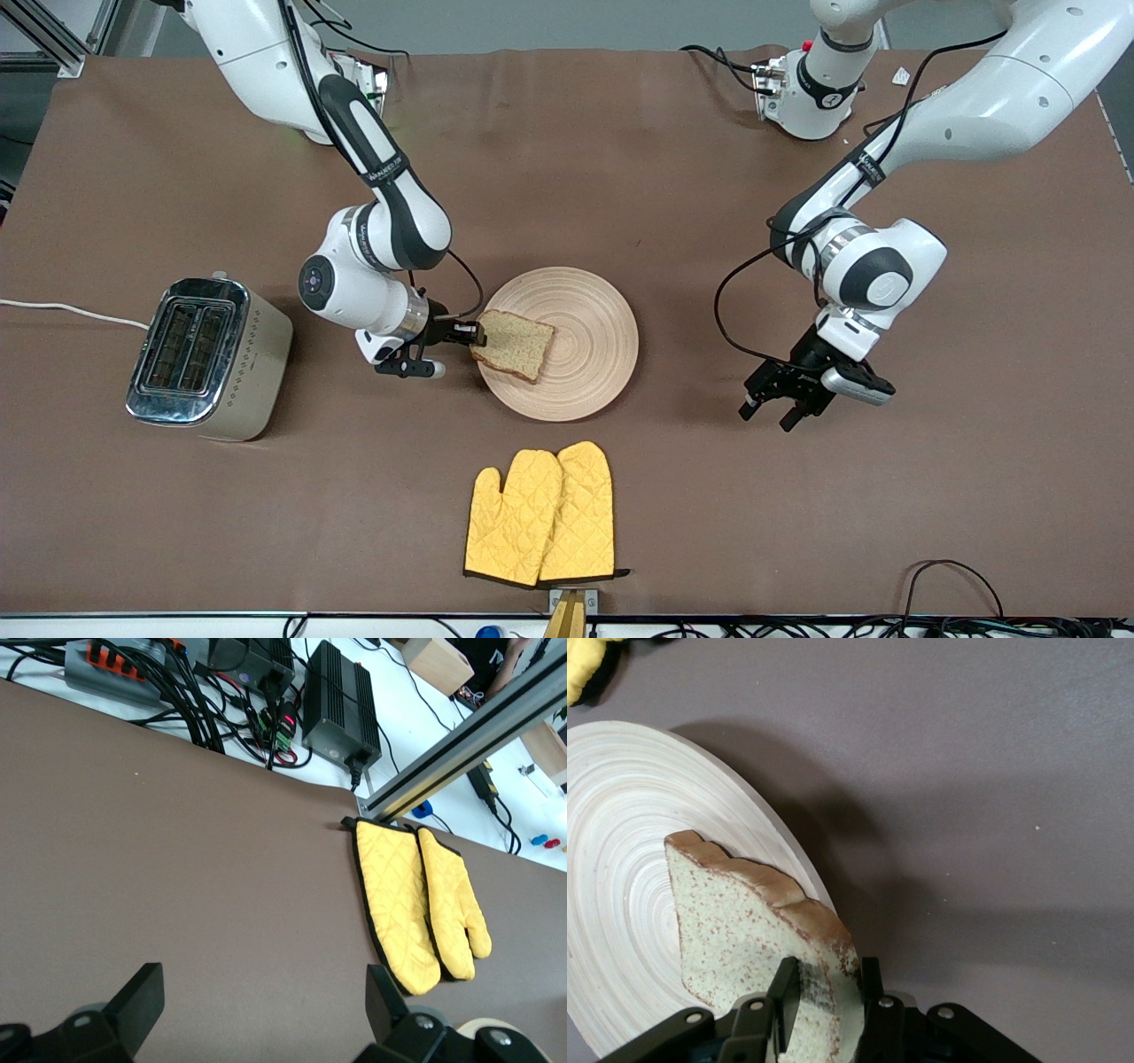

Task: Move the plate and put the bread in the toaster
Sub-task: 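Grasp the bread slice edge with the right gripper, then lift the bread with the right gripper and carry it over the toaster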

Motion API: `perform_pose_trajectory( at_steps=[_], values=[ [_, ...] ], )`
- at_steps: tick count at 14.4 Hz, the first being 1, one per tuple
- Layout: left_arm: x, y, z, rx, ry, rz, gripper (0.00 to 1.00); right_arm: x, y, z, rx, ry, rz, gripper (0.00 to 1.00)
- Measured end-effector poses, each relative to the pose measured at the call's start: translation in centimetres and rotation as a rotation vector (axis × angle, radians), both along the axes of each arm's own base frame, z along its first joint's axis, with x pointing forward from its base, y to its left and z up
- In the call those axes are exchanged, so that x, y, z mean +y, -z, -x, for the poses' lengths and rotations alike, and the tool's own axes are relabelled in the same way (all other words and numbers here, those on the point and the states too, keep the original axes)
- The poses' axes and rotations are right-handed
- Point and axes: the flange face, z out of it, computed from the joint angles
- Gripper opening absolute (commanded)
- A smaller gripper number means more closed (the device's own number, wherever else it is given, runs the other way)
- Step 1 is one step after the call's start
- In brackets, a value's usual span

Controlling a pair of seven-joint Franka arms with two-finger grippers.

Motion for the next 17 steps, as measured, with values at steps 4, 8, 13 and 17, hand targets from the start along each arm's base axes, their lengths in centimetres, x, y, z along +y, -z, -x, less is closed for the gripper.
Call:
perform_pose_trajectory(
  at_steps=[4,8,13,17],
  values=[
    [0.1,-0.9,-1.3,-0.001,-0.027,0.051,1.00,0.1,-0.1,0.0,-0.001,0.000,-0.001,0.07],
    [0.0,-1.8,-2.9,0.026,-0.037,0.177,1.00,0.3,-0.7,-0.3,-0.013,-0.001,-0.008,0.01],
    [1.0,-3.9,-5.0,0.079,0.007,0.289,1.00,0.4,-5.8,-1.7,-0.007,-0.012,-0.043,0.01],
    [2.4,-4.9,-5.6,0.110,0.047,0.280,1.00,-3.3,-13.4,-3.7,-0.026,-0.068,0.045,0.01]
  ],
)
